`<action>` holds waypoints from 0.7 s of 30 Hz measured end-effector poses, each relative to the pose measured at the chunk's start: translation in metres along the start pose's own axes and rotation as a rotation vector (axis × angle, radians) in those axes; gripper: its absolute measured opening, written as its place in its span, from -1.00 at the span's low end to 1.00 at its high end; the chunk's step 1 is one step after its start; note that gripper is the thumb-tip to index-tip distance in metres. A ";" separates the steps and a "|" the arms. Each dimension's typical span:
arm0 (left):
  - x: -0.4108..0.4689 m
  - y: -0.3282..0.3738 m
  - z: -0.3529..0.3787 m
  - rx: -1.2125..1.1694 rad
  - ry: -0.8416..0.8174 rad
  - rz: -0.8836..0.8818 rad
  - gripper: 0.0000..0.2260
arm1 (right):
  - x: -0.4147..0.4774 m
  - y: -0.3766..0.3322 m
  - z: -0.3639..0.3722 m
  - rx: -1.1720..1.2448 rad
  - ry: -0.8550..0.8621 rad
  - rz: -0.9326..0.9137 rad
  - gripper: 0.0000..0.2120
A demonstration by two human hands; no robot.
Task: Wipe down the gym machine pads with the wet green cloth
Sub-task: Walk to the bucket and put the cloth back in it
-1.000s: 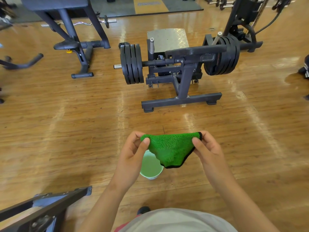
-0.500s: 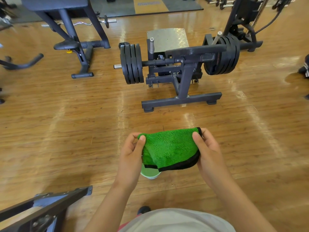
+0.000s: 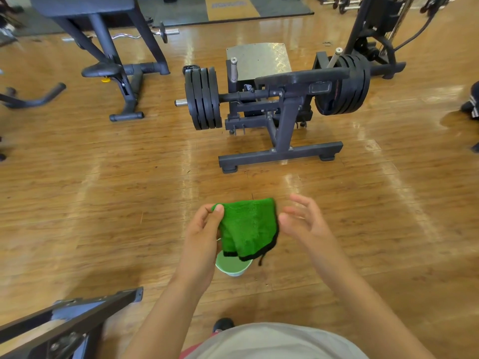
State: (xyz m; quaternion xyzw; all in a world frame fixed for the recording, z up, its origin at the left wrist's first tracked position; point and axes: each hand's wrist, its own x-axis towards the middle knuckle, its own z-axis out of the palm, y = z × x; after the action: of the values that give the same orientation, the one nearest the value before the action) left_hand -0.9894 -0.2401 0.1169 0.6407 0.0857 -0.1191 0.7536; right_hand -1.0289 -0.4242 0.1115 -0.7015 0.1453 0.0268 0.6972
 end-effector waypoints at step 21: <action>-0.007 0.001 -0.022 0.378 -0.106 0.104 -0.54 | -0.013 0.012 0.012 -0.208 -0.081 -0.126 -0.62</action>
State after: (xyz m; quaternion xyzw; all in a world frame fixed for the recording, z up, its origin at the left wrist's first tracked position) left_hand -0.9957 -0.2178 0.1165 0.7672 -0.0113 -0.1275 0.6285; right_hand -1.0421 -0.4097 0.1031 -0.7761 0.0693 0.0261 0.6262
